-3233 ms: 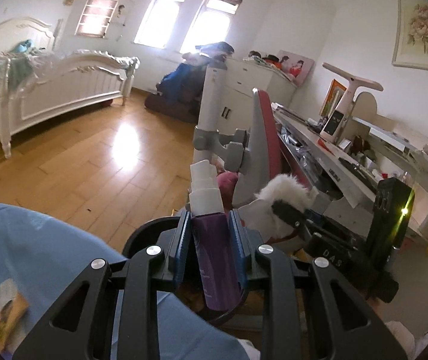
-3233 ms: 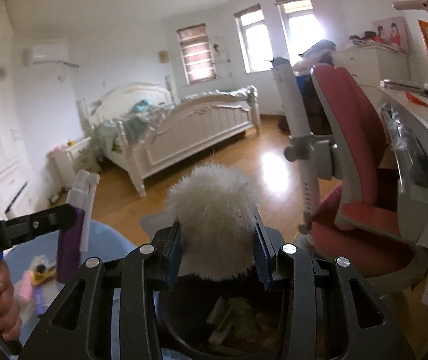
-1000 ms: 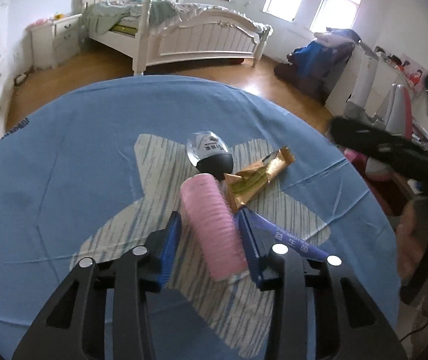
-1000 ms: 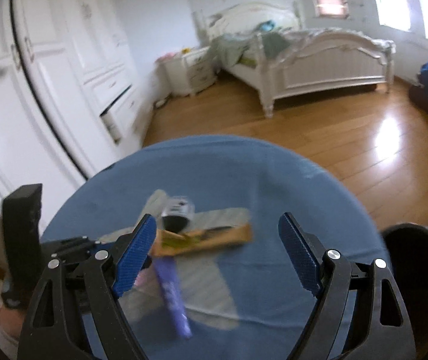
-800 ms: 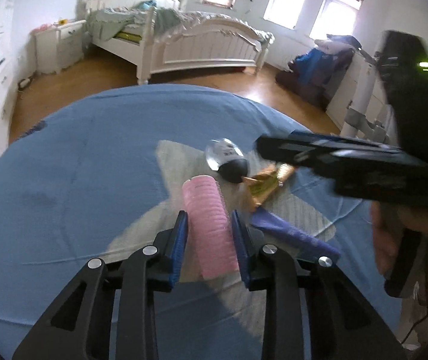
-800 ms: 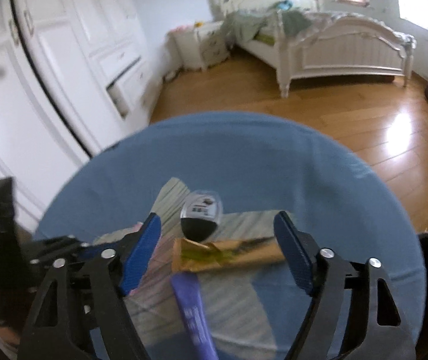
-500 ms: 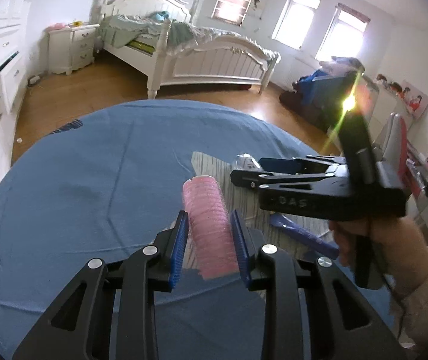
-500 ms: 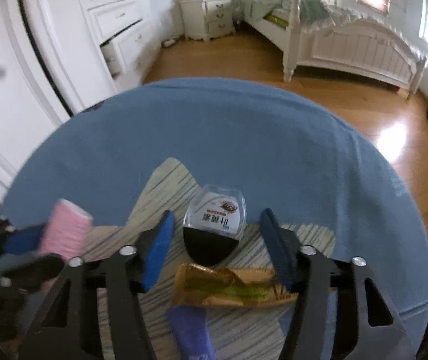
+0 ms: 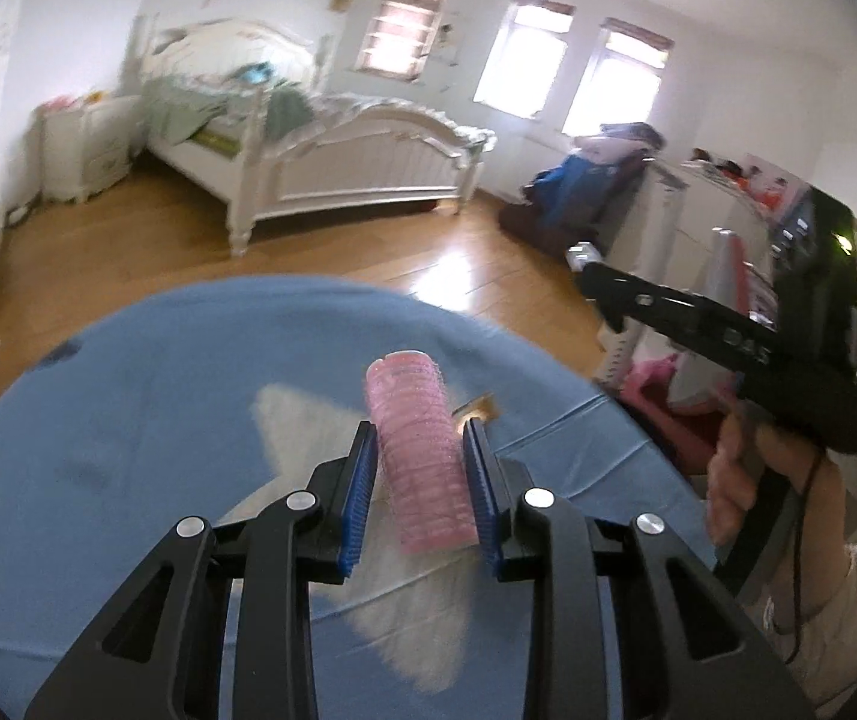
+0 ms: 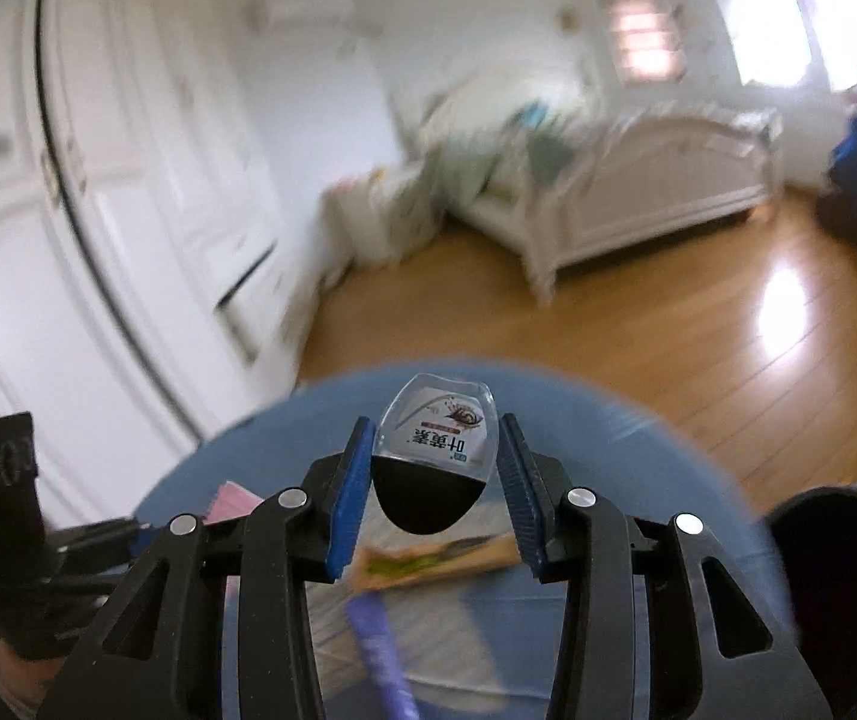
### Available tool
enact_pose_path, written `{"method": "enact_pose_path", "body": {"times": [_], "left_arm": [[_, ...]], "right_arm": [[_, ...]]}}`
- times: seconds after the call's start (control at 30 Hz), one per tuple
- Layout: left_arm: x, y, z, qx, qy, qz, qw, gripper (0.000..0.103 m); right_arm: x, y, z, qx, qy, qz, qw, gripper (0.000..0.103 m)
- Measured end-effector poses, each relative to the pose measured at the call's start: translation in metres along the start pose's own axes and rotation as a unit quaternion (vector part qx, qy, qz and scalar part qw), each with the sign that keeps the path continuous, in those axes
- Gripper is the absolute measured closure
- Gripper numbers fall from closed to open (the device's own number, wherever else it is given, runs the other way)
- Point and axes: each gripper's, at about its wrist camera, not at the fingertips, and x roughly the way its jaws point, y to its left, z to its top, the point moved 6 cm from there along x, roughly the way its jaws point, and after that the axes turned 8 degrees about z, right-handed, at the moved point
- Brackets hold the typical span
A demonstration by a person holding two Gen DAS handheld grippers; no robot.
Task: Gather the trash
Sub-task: 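Carry the pink roller and clear cup to the bin and release them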
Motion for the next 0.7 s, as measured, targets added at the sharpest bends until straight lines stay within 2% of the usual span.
{"method": "enact_pose_path", "body": {"times": [0.17, 0.33, 0.5, 0.7], "left_arm": [[0.010, -0.061, 0.019, 0.031, -0.010, -0.051, 0.9981, 0.074], [0.033, -0.126, 0.028, 0.064, -0.005, -0.103, 0.9926, 0.074], [0.052, -0.180, 0.031, 0.080, 0.002, -0.150, 0.9855, 0.074], [0.074, -0.219, 0.030, 0.088, 0.026, -0.182, 0.9790, 0.074]], "right_arm": [[-0.086, -0.054, 0.007, 0.008, -0.069, -0.082, 0.994, 0.061], [-0.143, -0.105, -0.001, 0.026, -0.096, -0.141, 0.985, 0.061], [-0.176, -0.150, -0.015, 0.040, -0.104, -0.186, 0.976, 0.061], [-0.184, -0.180, -0.036, 0.059, -0.103, -0.209, 0.971, 0.061]]}}
